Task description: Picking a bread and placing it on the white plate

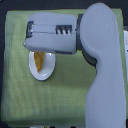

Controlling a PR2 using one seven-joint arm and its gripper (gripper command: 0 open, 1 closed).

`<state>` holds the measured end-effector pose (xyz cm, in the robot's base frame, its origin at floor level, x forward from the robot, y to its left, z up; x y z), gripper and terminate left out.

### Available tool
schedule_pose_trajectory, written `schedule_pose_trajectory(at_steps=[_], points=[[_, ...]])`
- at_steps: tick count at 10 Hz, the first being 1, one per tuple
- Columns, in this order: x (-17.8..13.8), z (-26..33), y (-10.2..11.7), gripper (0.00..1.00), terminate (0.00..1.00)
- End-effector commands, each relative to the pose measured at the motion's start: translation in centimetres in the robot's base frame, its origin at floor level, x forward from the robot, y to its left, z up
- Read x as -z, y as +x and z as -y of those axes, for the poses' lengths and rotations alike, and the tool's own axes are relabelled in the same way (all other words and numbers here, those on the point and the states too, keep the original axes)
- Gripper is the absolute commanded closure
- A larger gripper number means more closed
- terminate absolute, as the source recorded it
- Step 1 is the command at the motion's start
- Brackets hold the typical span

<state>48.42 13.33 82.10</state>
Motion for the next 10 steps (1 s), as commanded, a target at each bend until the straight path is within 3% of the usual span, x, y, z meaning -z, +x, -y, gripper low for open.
schedule_pose_trajectory(at_steps=[1,5,10], points=[[1.2,-0.5,-1.8,0.0,0.0],[-0.2,-0.8,-1.9,0.0,0.0],[-9.6,5.9,2.2,0.0,0.0]])
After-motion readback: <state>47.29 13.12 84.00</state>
